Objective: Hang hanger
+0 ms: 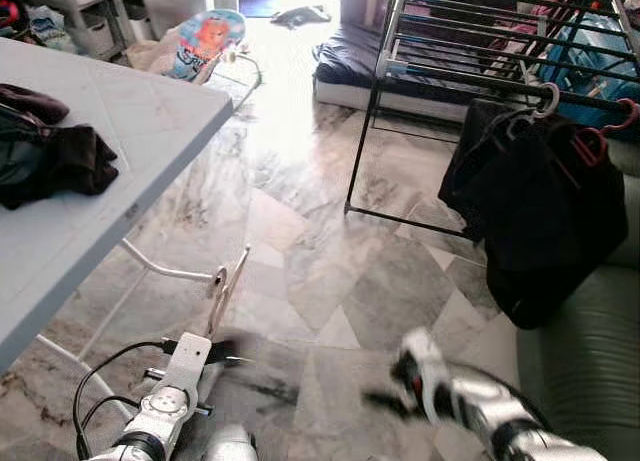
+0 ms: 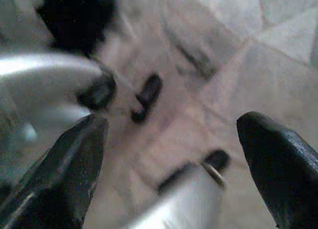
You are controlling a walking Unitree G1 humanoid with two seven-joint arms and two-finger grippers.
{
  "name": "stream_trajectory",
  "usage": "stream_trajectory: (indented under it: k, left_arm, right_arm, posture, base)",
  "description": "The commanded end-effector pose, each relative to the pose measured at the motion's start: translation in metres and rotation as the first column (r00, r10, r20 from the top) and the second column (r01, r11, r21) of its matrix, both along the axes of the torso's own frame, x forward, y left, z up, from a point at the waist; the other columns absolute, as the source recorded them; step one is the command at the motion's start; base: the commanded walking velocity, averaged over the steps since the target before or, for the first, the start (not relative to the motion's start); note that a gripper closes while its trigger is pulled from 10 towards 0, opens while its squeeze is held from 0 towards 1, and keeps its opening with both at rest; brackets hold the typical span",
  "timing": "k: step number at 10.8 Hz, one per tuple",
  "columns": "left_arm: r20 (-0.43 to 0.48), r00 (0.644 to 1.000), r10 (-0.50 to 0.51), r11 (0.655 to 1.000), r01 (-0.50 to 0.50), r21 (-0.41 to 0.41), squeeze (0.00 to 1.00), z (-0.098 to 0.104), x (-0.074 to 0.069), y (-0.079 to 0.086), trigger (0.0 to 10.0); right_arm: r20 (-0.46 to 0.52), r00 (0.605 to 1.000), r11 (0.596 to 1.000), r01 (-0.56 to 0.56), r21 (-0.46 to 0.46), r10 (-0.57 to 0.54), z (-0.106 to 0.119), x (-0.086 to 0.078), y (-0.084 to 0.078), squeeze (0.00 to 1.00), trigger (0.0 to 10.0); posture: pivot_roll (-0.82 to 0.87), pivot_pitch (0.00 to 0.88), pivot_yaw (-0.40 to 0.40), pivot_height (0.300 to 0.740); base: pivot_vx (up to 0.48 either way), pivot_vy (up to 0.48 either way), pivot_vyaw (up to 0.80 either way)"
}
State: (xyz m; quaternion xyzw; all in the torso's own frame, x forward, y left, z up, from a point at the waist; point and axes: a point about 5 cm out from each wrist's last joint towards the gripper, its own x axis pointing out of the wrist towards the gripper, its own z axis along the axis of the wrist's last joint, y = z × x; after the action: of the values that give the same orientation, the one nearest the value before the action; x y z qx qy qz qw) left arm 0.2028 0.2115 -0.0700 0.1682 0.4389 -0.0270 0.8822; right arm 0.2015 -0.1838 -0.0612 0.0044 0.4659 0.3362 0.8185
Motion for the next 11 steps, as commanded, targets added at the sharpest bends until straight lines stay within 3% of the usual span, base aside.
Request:
stream_trajectory:
  k: [1,2,3,4,6,8,10,11]
  left_arm:
    - [0.016,1.0,-0.006,1.0,0.006,0.01,0.0,0.003,0.005,0.0,10.0]
    - [0.007,0.999,-0.032,0.999,0.032,0.02,0.0,0.002,0.004,0.0,10.0]
    - [0.0,0.998,-0.068,0.997,0.068,0.02,0.0,0.002,0.004,-0.002,10.0]
    - [-0.002,0.997,-0.081,0.997,0.081,0.002,0.0,0.001,0.003,-0.005,10.0]
    - [0.024,0.998,-0.058,0.997,0.059,-0.046,0.0,0.002,0.006,-0.011,10.0]
    - [0.044,0.996,-0.078,0.995,0.08,-0.05,0.0,0.004,0.011,-0.02,10.0]
    - [0.052,0.994,-0.098,0.995,0.1,-0.025,0.0,0.004,0.012,-0.023,10.0]
    - [0.048,0.991,-0.124,0.992,0.125,-0.029,0.0,0.003,0.011,-0.027,10.0]
  right_arm:
    - [0.054,0.999,0.992,0.004,-0.127,0.003,0.001,0.004,-0.012,0.0,10.0]
    - [0.146,0.989,0.959,0.073,-0.274,-0.033,0.001,0.01,-0.021,0.0,10.0]
    - [0.207,0.967,0.913,0.217,-0.346,-0.151,0.001,0.013,-0.028,0.0,10.0]
    - [0.2,0.93,0.88,0.359,-0.31,-0.309,-0.002,0.01,-0.028,0.0,10.0]
    - [0.214,0.878,0.81,0.477,-0.34,-0.428,-0.011,-0.001,-0.022,0.0,10.0]
    - [0.182,0.882,0.826,0.472,-0.31,-0.436,-0.019,-0.008,0.004,0.0,10.0]
    - [0.198,0.886,0.828,0.462,-0.319,-0.419,-0.019,-0.008,0.011,0.0,10.0]
    - [0.204,0.853,0.795,0.521,-0.31,-0.48,-0.019,-0.008,0.006,0.0,10.0]
  posture:
    - [-0.02,0.0,-0.045,0.74]
    - [-0.02,0.0,-0.043,0.74]
    - [-0.02,0.0,-0.042,0.74]
    - [-0.02,0.0,-0.044,0.74]
    - [-0.02,0.0,-0.05,0.74]
    - [-0.02,0.0,-0.051,0.74]
    - [-0.03,0.0,-0.053,0.74]
    - [-0.02,0.0,-0.05,0.74]
  base:
    - [0.0,0.0,0.0]
    - [0.0,0.0,0.0]
    - [0.0,0.0,0.0]
    - [0.0,0.0,0.0]
    - [0.0,0.0,0.0]
    - [0.0,0.0,0.0]
    - [0.0,0.0,0.0]
    - [0.0,0.0,0.0]
